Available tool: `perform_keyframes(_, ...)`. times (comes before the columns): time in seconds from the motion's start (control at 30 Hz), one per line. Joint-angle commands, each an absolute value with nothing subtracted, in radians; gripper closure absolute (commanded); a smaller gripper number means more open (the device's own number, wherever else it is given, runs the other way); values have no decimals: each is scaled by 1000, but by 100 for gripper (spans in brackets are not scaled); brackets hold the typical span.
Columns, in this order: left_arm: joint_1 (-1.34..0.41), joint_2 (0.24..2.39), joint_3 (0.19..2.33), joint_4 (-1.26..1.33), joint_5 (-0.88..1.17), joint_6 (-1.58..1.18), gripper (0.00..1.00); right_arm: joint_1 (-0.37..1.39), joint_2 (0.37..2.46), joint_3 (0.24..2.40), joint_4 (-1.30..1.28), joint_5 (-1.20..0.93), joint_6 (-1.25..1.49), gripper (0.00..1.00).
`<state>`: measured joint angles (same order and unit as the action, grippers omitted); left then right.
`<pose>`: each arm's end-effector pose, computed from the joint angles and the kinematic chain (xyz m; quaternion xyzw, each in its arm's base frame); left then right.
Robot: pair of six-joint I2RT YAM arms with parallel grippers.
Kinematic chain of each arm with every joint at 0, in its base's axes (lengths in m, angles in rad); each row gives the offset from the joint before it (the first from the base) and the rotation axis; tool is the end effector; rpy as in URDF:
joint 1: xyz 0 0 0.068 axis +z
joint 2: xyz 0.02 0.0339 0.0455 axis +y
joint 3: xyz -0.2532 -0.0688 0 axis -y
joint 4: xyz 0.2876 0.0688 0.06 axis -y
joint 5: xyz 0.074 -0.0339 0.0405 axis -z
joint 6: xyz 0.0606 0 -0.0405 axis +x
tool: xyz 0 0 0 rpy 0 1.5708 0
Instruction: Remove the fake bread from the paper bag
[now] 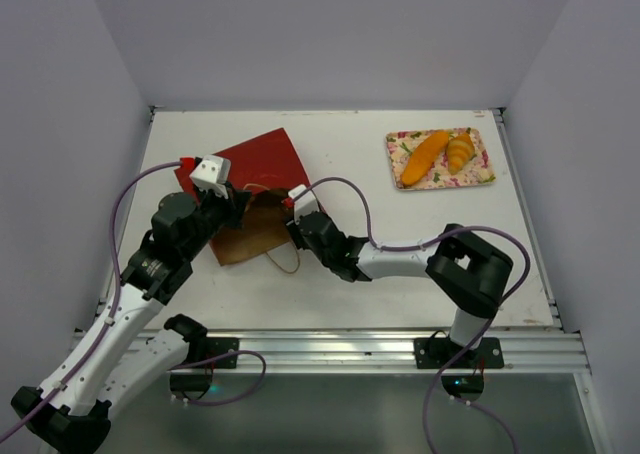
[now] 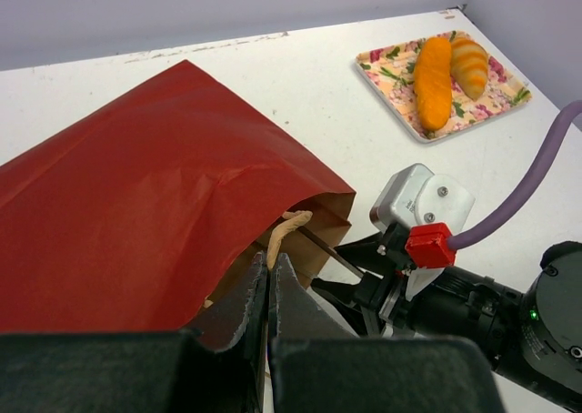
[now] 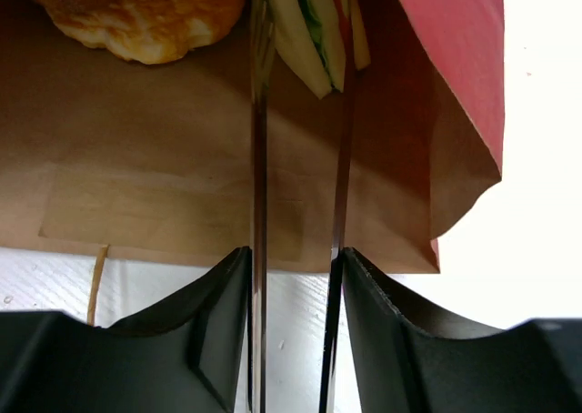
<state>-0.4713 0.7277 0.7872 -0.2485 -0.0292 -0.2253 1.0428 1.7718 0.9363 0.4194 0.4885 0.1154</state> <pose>0.2205 -0.1104 0.3336 0.0853 0.7659 -0.2069 0.6027 0.2385 0.3525 0.1370 -0.2456 0.7862 0.1202 0.5541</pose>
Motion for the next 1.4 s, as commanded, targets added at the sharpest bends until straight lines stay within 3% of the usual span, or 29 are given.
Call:
perform_keyframes(0.0, -468, 721, 779, -196, -17, -232, 100, 1052, 1786, 985, 477, 517, 106, 55)
perform_keyframes(0.37, -468, 776, 785, -215, -63, -232, 100, 1072, 1783, 996, 445, 509, 113, 74)
perform_keyframes(0.6, -468, 791, 778, -219, -106, -232, 100, 1107, 1680, 930, 457, 495, 127, 75)
perform_keyframes(1.37, -466, 816, 779, -244, -202, -229, 100, 1197, 1466, 919, 114, 486, 224, 76)
